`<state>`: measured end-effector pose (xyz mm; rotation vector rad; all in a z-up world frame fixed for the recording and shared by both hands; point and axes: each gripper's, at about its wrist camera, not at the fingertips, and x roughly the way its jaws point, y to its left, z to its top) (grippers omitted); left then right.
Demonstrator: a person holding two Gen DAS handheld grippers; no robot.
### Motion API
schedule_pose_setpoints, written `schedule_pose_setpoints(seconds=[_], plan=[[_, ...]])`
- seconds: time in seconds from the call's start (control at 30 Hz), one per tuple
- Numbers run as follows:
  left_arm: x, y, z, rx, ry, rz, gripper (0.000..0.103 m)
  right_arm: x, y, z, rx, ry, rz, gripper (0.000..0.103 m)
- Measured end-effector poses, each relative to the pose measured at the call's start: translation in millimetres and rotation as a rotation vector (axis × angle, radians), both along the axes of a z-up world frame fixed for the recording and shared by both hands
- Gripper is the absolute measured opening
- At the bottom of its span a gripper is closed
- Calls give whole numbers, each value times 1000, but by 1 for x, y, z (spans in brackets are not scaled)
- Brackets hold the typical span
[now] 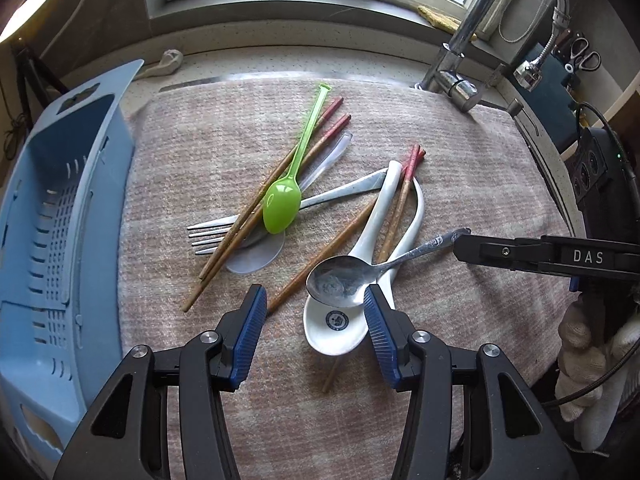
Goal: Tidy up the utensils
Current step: 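Lower the left tool toward the steel spoon on the towel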
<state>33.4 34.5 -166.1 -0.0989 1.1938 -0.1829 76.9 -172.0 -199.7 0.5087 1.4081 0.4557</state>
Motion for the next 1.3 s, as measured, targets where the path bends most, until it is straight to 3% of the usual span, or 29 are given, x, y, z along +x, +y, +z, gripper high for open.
schedule_pose_setpoints(seconds=[0.37,0.43,0.8,1.1,1.3], plan=[[13,3,-13,-114,60,-38,49,10,-1,-10,37,72,-79,38],[13,-1,-14,-129,66,-58,45,11,-1,-10,42,79,-89,38],[4,-13,-6,-52,27,-100,35,12,-4,-11,41,87,-100,36],[-1,-20,4,-59,0,-126,22,12,1,-13,31,83,-93,34],[-3,-32,13,-94,-14,-162,18,14,-3,-16,51,101,-104,29]])
